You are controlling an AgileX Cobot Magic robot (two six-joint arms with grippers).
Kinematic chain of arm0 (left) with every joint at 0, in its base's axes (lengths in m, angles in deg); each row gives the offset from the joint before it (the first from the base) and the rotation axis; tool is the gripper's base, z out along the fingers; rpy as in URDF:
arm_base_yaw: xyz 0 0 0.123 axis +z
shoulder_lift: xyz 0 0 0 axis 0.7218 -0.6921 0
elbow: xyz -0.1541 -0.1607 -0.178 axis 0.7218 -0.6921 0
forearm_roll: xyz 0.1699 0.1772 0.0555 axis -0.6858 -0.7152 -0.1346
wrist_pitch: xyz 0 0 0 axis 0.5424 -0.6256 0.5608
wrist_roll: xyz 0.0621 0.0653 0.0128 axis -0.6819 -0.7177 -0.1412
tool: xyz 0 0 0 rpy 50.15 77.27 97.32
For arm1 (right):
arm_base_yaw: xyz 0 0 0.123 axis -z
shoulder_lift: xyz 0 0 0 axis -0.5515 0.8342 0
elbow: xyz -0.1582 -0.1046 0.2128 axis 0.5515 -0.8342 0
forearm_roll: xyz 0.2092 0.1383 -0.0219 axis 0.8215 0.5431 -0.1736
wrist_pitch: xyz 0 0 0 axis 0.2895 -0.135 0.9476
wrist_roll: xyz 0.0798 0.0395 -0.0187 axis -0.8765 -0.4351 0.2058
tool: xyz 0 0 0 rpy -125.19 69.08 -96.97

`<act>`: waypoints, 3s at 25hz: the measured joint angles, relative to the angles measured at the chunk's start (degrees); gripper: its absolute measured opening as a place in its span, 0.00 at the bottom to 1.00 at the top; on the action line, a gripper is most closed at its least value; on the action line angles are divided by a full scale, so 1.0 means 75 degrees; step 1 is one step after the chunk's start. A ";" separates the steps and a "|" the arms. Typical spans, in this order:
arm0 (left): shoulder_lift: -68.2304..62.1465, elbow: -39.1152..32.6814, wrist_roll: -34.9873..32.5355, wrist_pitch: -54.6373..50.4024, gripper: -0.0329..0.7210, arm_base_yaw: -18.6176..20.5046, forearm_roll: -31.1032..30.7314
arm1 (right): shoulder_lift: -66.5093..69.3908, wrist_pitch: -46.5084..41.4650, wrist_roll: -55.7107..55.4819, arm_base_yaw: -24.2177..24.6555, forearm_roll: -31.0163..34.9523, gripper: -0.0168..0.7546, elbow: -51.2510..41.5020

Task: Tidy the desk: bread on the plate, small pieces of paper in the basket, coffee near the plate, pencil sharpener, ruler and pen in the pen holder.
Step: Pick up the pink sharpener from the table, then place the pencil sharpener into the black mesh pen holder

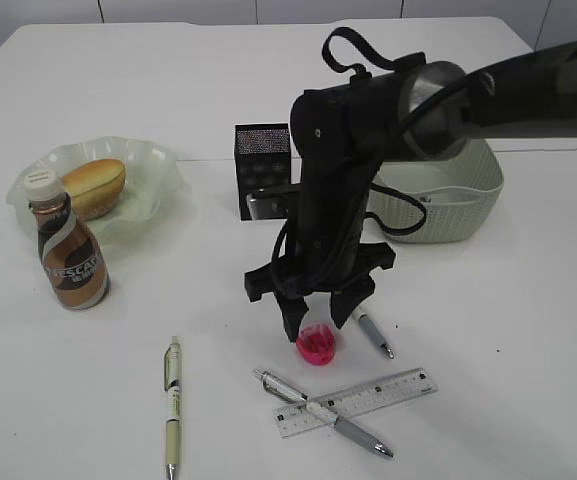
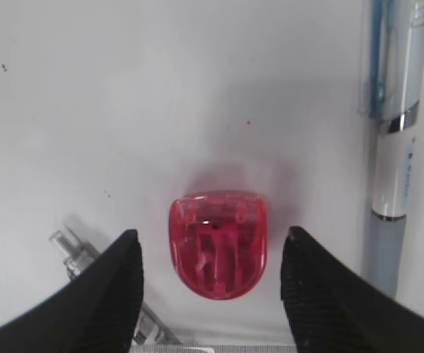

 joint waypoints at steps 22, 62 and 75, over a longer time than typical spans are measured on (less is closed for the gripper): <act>0.0000 0.0000 0.0000 -0.0072 0.56 0.0000 -0.0030 | 0.0390 -0.0014 0.0000 0.0000 0.0000 0.59 0.0012; 0.0000 0.0000 0.0000 -0.0084 0.56 0.0000 -0.0061 | 0.0390 -0.0649 0.0000 0.0000 -0.0999 0.43 0.3467; 0.0000 0.0000 0.0000 -0.0084 0.56 0.0000 -0.0109 | 0.0450 0.2244 -0.0301 0.0158 -0.2297 0.43 0.3575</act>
